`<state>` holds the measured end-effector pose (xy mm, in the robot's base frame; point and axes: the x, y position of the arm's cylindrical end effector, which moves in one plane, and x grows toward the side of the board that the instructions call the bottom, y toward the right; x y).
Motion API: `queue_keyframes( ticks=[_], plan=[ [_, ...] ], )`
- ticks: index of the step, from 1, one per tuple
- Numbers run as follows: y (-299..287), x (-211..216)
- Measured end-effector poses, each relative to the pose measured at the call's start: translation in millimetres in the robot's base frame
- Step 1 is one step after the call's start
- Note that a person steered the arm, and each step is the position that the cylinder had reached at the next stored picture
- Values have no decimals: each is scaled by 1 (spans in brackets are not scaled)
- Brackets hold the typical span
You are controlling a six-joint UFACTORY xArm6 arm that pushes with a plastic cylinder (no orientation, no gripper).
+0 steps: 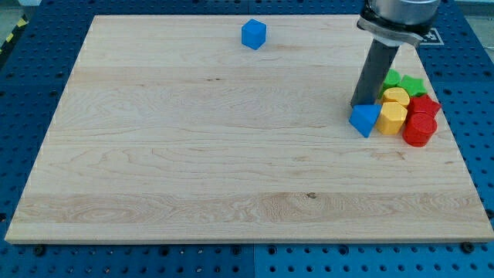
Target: Put the blue triangle diagonal to the yellow hexagon
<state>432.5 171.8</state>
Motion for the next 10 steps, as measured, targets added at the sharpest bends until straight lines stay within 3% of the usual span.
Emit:
queue_keyframes(
  ticks=[5,7,10],
  plan=[
    [-26,82],
    [-22,68],
    [-3,108]
  ],
)
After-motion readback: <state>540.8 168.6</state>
